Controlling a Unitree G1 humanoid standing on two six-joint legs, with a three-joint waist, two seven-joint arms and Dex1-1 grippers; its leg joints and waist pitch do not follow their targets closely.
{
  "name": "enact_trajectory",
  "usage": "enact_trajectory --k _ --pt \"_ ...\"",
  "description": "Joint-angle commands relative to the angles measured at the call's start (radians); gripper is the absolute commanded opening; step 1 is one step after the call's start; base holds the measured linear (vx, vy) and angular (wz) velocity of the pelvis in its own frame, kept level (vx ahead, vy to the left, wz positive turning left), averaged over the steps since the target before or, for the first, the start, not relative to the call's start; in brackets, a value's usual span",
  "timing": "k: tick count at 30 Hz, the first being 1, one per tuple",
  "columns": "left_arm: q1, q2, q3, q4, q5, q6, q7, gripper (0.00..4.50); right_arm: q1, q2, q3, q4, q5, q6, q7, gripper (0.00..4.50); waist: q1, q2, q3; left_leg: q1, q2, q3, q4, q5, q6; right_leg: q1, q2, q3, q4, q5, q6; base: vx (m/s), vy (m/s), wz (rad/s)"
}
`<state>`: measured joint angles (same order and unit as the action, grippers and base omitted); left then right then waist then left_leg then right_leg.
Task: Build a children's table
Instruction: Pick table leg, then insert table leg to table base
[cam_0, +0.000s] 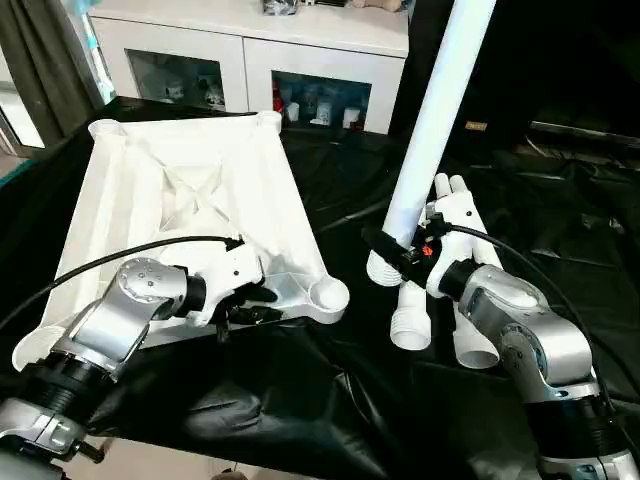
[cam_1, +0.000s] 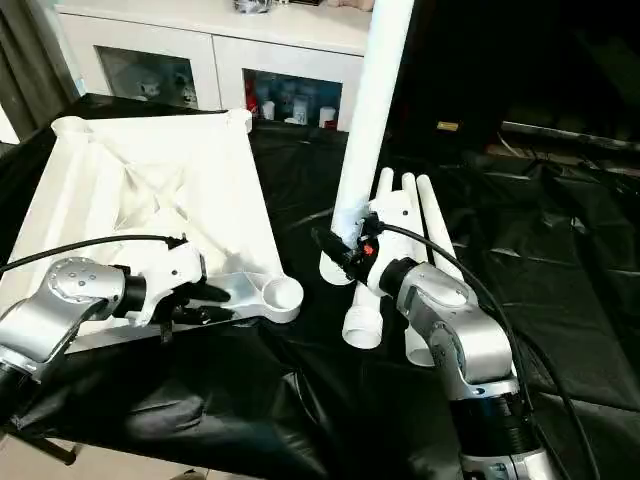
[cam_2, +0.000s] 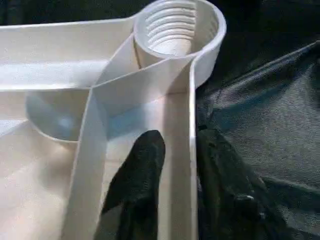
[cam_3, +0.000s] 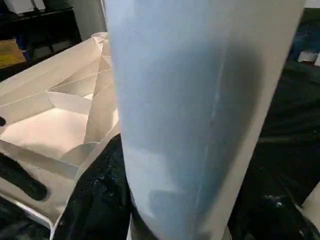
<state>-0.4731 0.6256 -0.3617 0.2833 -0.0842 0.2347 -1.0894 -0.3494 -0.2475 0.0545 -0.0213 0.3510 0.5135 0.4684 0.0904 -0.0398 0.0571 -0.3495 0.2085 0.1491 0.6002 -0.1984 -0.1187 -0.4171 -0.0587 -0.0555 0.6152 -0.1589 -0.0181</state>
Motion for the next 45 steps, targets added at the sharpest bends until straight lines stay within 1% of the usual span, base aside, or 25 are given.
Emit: enact_trajectory --k 1,2,3,4,6,7,8,9,11,12,13,15,17,21,22,25,26,27,29,33,34,35,38,43,45 --pt "-0.014 -0.002 0.0 0.008 0.001 -0.007 -0.014 0.94 0.006 -0.004 -0.002 -0.023 -0.005 -0.011 0.011 1.92 0.001 0.023 -0.068 0.001 0.008 0.009 -0.079 -0.192 -0.038 0.06 -0.061 0.042 -0.063 -0.23 -0.156 0.0 0.0 0.0" --pt "-0.014 -0.002 0.0 0.008 0.001 -0.007 -0.014 0.81 0.006 -0.004 -0.002 -0.023 -0.005 -0.011 0.011 1.92 0.001 0.024 -0.068 0.001 0.008 0.009 -0.079 -0.191 -0.037 0.06 -0.061 0.042 -0.063 -0.227 -0.157 0.0 0.0 0.0" --pt "-0.014 -0.002 0.0 0.015 0.003 -0.011 -0.017 0.72 0.004 -0.005 -0.002 -0.022 -0.004 -0.011 0.012 1.92 0.0 0.02 -0.069 0.0 0.008 0.01 -0.079 -0.184 -0.036 0.061 -0.061 0.043 -0.063 -0.218 -0.159 0.0 0.0 0.0" --pt "-0.013 -0.002 0.0 0.02 0.006 -0.014 -0.017 0.66 0.003 -0.005 -0.001 -0.021 -0.003 -0.01 0.014 1.92 0.001 0.02 -0.069 0.0 0.008 0.01 -0.078 -0.177 -0.034 0.062 -0.061 0.043 -0.061 -0.211 -0.161 0.0 0.0 0.0" --pt "-0.011 -0.004 0.005 0.025 0.007 -0.013 -0.018 0.5 -0.002 -0.004 0.0 -0.02 0.0 -0.008 0.019 1.92 0.001 0.02 -0.068 0.0 0.008 0.01 -0.079 -0.186 -0.032 0.061 -0.062 0.043 -0.062 -0.228 -0.159 0.0 0.0 0.0" --pt "-0.011 -0.005 0.007 0.026 0.006 -0.013 -0.019 0.32 -0.004 -0.004 0.001 -0.02 0.002 -0.007 0.022 1.92 0.001 0.02 -0.067 0.0 0.008 0.01 -0.079 -0.187 -0.032 0.061 -0.062 0.043 -0.063 -0.234 -0.157 0.0 0.0 0.0" --pt "-0.01 -0.008 0.016 0.023 -0.002 -0.008 -0.021 0.27 -0.011 -0.001 0.002 -0.017 0.01 -0.001 0.03 1.92 0.001 0.017 -0.067 0.001 0.008 0.01 -0.079 -0.192 -0.03 0.06 -0.063 0.043 -0.065 -0.25 -0.154 0.0 0.0 0.0" --pt "-0.008 -0.009 0.02 0.02 -0.009 -0.006 -0.025 0.23 -0.016 0.001 0.003 -0.014 0.018 0.005 0.038 1.92 0.001 0.019 -0.066 0.0 0.009 0.01 -0.08 -0.194 -0.029 0.059 -0.064 0.043 -0.066 -0.259 -0.152 0.0 0.0 0.0" --pt "-0.005 -0.011 0.024 0.016 -0.014 -0.004 -0.03 0.14 -0.023 0.004 0.005 -0.013 0.033 0.018 0.054 1.92 0.0 0.015 -0.065 0.0 0.009 0.01 -0.08 -0.199 -0.027 0.059 -0.063 0.043 -0.068 -0.272 -0.149 0.0 0.0 0.0" --pt "-0.004 -0.012 0.026 0.014 -0.015 -0.004 -0.031 0.01 -0.027 0.005 0.007 -0.013 0.042 0.028 0.064 1.92 0.001 0.016 -0.066 0.0 0.009 0.01 -0.08 -0.196 -0.027 0.06 -0.064 0.043 -0.067 -0.273 -0.148 0.0 0.0 0.0" --pt "-0.004 -0.012 0.026 0.014 -0.015 -0.004 -0.031 0.01 -0.027 0.005 0.007 -0.013 0.042 0.028 0.064 1.92 0.001 0.017 -0.066 0.0 0.009 0.01 -0.08 -0.194 -0.026 0.06 -0.064 0.043 -0.067 -0.272 -0.148 0.0 0.0 0.0" --pt "-0.001 -0.024 0.03 0.011 -0.022 -0.003 -0.03 0.0 -0.056 -0.003 0.052 0.008 0.042 0.048 0.119 1.92 0.0 0.015 -0.068 -0.001 0.01 0.01 -0.079 -0.176 -0.021 0.061 -0.063 0.043 -0.063 -0.244 -0.154 0.0 0.0 0.0" --pt "-0.004 -0.036 0.03 0.012 -0.025 0.002 -0.028 0.0 -0.075 0.009 0.057 0.034 0.034 0.042 0.12 1.92 -0.001 0.014 -0.069 -0.001 0.01 0.01 -0.078 -0.165 -0.021 0.06 -0.064 0.043 -0.06 -0.225 -0.162 0.0 0.0 0.0" --pt "-0.024 -0.095 0.012 0.021 -0.014 0.0 0.0 0.0 -0.134 0.043 0.079 0.153 -0.014 0.004 0.114 1.91 -0.001 0.006 -0.07 0.0 0.011 0.015 -0.075 -0.147 -0.023 0.057 -0.066 0.044 -0.059 -0.209 -0.18 0.0 0.0 0.0" --pt "-0.03 -0.11 0.008 0.025 -0.012 0.001 0.007 0.0 -0.143 0.047 0.085 0.175 -0.024 -0.003 0.115 1.91 0.001 0.005 -0.07 -0.002 0.009 0.015 -0.076 -0.139 -0.021 0.06 -0.065 0.044 -0.058 -0.204 -0.177 0.0 0.0 0.0" --pt "-0.039 -0.135 0.008 0.037 -0.009 -0.001 0.018 0.0 -0.159 0.051 0.096 0.208 -0.033 -0.01 0.117 1.91 0.005 0.006 -0.069 -0.001 0.009 0.015 -0.076 -0.135 -0.021 0.06 -0.066 0.044 -0.059 -0.207 -0.169 0.0 0.0 0.0" --pt "-0.042 -0.142 0.008 0.04 -0.008 0.0 0.02 0.0 -0.164 0.049 0.1 0.215 -0.034 -0.008 0.12 1.91 0.007 0.002 -0.069 -0.004 0.008 0.014 -0.077 -0.132 -0.022 0.064 -0.067 0.044 -0.058 -0.22 -0.16 0.0 0.0 0.0" --pt "-0.047 -0.155 0.009 0.054 -0.002 -0.005 0.029 0.0 -0.171 0.041 0.112 0.228 -0.043 -0.004 0.128 1.91 0.007 0.005 -0.068 -0.004 0.009 0.014 -0.078 -0.138 -0.023 0.062 -0.067 0.043 -0.06 -0.231 -0.156 0.0 0.0 0.0" --pt "-0.05 -0.17 0.015 0.068 0.001 -0.007 0.038 0.0 -0.176 0.034 0.12 0.244 -0.056 -0.008 0.139 1.91 0.007 0.002 -0.069 -0.004 0.009 0.014 -0.076 -0.141 -0.022 0.063 -0.068 0.044 -0.063 -0.253 -0.146 0.0 0.0 0.0" --pt "-0.053 -0.186 0.027 0.08 -0.003 -0.007 0.042 0.0 -0.175 0.033 0.121 0.262 -0.071 -0.027 0.15 1.91 0.008 0.001 -0.069 -0.005 0.009 0.014 -0.075 -0.136 -0.016 0.062 -0.068 0.044 -0.064 -0.254 -0.141 0.0 0.0 0.0" --pt "-0.054 -0.192 0.03 0.09 0.001 -0.012 0.043 0.0 -0.176 0.036 0.122 0.278 -0.075 -0.04 0.152 1.91 0.008 0.005 -0.07 -0.005 0.009 0.014 -0.075 -0.134 -0.016 0.061 -0.068 0.044 -0.063 -0.251 -0.143 0.0 0.0 0.0" --pt "-0.054 -0.194 0.031 0.092 0.002 -0.013 0.042 0.0 -0.178 0.039 0.121 0.287 -0.077 -0.045 0.152 1.91 0.007 0.004 -0.069 -0.005 0.009 0.015 -0.075 -0.133 -0.016 0.061 -0.067 0.044 -0.064 -0.247 -0.145 0.0 0.0 0.0" --pt "-0.051 -0.201 0.027 0.099 0.003 -0.015 0.033 0.0 -0.19 0.058 0.111 0.344 -0.078 -0.069 0.147 1.91 0.007 0.007 -0.069 -0.003 0.008 0.015 -0.076 -0.152 -0.018 0.06 -0.067 0.043 -0.067 -0.261 -0.15 0.0 0.0 0.0" --pt "-0.052 -0.208 0.027 0.107 0.01 -0.018 0.034 0.0 -0.204 0.073 0.102 0.397 -0.085 -0.094 0.149 1.91 0.004 0.008 -0.069 -0.003 0.01 0.013 -0.077 -0.16 -0.017 0.059 -0.067 0.042 -0.067 -0.273 -0.148 0.0 0.0 0.0" --pt "-0.052 -0.209 0.028 0.109 0.015 -0.018 0.034 0.0 -0.207 0.084 0.088 0.418 -0.076 -0.1 0.152 1.91 0.003 0.004 -0.068 -0.004 0.009 0.014 -0.078 -0.168 -0.015 0.06 -0.067 0.042 -0.069 -0.284 -0.147 0.0 0.0 0.0"
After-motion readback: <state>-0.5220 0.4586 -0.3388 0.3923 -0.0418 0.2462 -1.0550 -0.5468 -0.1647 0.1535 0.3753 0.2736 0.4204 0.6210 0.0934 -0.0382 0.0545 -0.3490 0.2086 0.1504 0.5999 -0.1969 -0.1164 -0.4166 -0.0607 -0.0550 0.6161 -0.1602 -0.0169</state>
